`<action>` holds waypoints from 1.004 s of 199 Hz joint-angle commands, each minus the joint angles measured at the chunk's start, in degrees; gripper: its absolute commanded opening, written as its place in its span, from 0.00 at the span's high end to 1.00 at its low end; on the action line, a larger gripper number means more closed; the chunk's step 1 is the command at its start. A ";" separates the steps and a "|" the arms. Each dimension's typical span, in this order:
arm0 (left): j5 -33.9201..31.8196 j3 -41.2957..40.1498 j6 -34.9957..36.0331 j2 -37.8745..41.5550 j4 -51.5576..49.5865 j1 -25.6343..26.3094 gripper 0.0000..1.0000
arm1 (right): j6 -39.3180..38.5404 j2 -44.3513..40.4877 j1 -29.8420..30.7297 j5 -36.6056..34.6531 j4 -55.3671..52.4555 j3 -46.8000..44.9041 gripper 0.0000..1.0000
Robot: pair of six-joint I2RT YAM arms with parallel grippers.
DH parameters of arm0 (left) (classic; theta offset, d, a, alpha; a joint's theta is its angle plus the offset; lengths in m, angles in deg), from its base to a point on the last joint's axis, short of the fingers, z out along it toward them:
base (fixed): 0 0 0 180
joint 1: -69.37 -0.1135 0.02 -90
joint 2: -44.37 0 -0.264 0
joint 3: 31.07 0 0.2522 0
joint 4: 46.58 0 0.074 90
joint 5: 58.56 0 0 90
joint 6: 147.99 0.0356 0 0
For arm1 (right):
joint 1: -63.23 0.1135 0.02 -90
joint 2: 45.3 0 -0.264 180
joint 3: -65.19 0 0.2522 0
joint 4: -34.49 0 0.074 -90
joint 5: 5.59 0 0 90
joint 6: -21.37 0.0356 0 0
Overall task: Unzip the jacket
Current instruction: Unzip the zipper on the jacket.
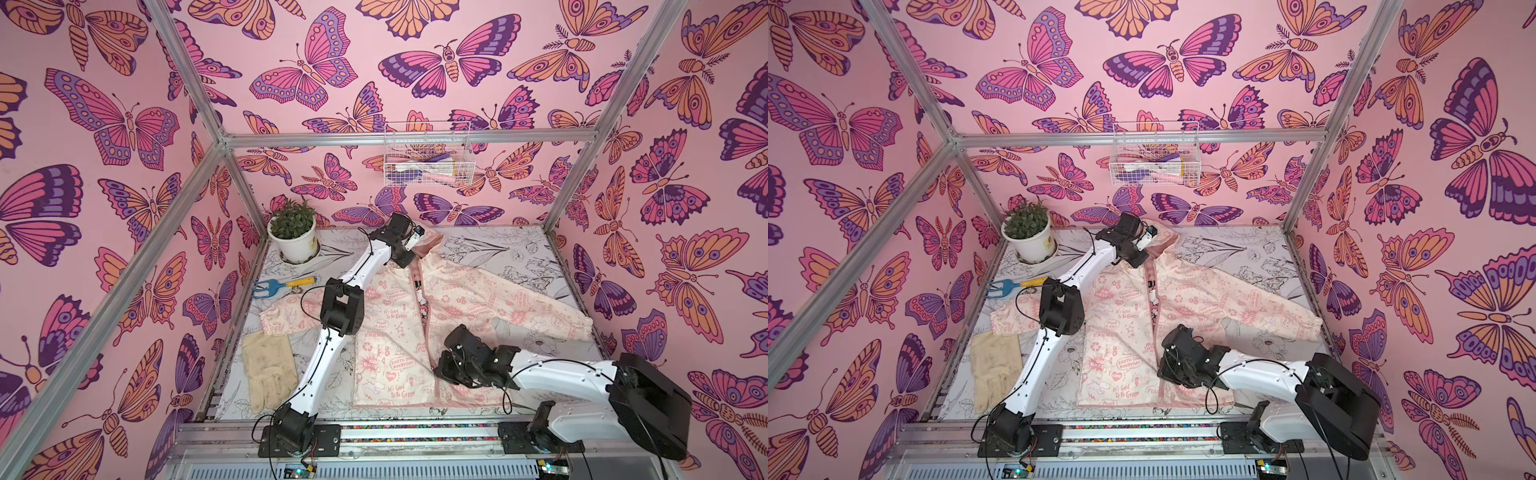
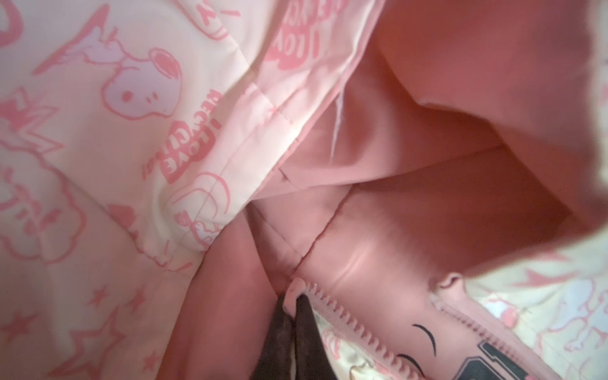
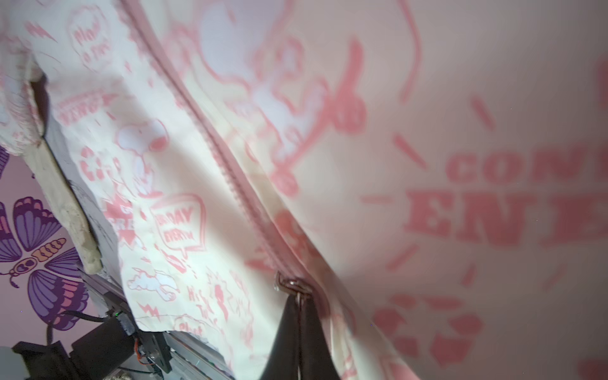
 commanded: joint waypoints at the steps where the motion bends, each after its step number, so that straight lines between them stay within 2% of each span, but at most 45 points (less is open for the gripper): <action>1: -7.72 2.17 -0.48 -1.80 10.74 -3.78 1.00 | 6.10 -0.62 6.13 6.63 -12.02 -4.11 1.00; 32: -8.55 2.17 0.79 -2.35 10.81 -3.85 1.00 | 11.48 -3.12 11.98 6.08 -12.12 -6.35 1.00; 89: -9.14 1.55 3.17 -2.38 10.95 -3.94 1.00 | 17.59 -12.11 19.36 1.51 -20.86 -7.67 1.00; 128: -8.71 1.02 2.82 -2.19 10.85 -4.13 1.00 | 21.64 -19.60 21.14 -1.49 -23.58 -10.58 1.00; 153: -6.70 -0.72 2.15 -0.68 10.98 -4.12 1.00 | 21.01 -24.14 21.14 -5.30 -23.35 -11.27 1.00; 179: -5.65 -3.38 1.89 2.22 11.99 -3.94 1.00 | 18.77 -27.63 21.14 -9.72 -26.85 -9.71 0.90; 200: -5.21 -6.25 2.14 4.53 14.19 -3.81 1.00 | 18.21 -30.96 20.32 -11.95 -28.48 -10.17 0.89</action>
